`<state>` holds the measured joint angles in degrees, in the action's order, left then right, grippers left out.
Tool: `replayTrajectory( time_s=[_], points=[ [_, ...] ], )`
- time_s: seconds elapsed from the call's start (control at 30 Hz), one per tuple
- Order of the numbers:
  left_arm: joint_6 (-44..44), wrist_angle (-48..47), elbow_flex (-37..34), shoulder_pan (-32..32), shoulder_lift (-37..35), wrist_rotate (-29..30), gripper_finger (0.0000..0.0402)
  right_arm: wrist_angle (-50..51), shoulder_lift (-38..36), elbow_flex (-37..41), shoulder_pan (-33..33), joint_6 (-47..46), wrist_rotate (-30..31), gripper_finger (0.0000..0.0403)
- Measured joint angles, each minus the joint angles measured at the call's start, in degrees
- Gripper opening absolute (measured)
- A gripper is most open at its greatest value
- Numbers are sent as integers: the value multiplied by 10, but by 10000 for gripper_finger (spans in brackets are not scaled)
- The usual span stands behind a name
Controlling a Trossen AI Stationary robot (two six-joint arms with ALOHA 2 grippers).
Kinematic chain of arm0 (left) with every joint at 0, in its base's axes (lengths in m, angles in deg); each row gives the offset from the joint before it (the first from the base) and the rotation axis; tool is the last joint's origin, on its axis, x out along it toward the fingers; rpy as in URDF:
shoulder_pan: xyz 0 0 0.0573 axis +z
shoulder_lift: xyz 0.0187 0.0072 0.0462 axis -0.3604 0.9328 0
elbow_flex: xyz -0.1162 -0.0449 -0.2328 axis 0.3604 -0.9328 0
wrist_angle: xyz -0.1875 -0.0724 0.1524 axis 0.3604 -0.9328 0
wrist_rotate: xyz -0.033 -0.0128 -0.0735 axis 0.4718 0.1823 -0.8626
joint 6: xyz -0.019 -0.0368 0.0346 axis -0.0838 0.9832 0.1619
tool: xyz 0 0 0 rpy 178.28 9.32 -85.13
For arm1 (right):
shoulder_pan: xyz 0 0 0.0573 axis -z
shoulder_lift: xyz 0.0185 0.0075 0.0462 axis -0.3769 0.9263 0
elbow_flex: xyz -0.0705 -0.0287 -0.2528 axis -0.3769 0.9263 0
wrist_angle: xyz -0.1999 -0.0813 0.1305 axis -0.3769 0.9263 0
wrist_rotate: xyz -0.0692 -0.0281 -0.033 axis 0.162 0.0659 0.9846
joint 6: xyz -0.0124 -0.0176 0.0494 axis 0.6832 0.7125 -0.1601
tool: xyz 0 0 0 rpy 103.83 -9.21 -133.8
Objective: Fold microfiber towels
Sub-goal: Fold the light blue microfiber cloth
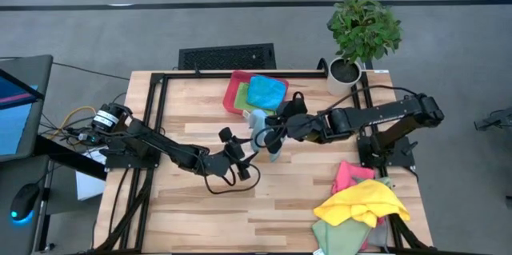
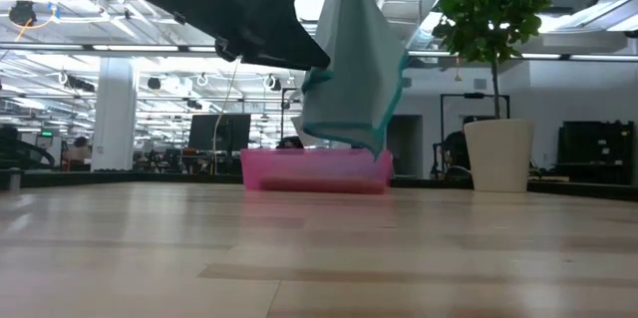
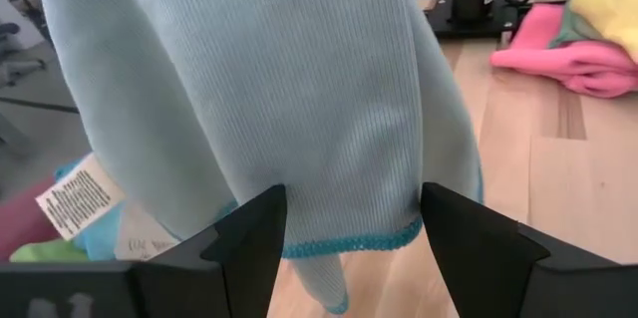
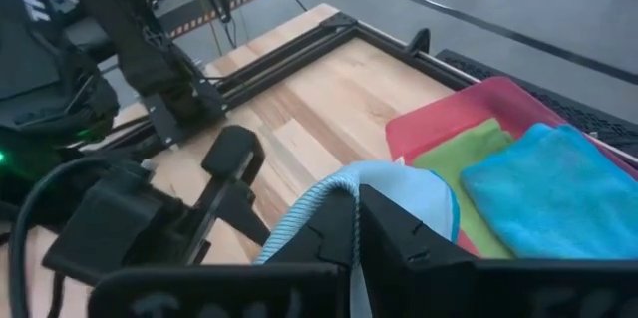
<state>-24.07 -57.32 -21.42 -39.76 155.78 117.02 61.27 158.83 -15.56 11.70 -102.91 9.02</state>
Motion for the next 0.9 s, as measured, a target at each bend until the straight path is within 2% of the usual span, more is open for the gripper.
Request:
replayTrajectory(
  time_s=[0.47, 0.63, 0.9],
  points=[
    [-13, 9, 0, 15, 0, 30, 227, -14, 0, 0, 12, 0, 0, 36],
    [-15, 25, 0, 25, 0, 2, 227, -36, 0, 0, 14, 9, 0, 34],
    [-15, 26, 3, 23, 0, 2, 227, -38, 0, 0, 28, 13, 0, 35]
  ],
)
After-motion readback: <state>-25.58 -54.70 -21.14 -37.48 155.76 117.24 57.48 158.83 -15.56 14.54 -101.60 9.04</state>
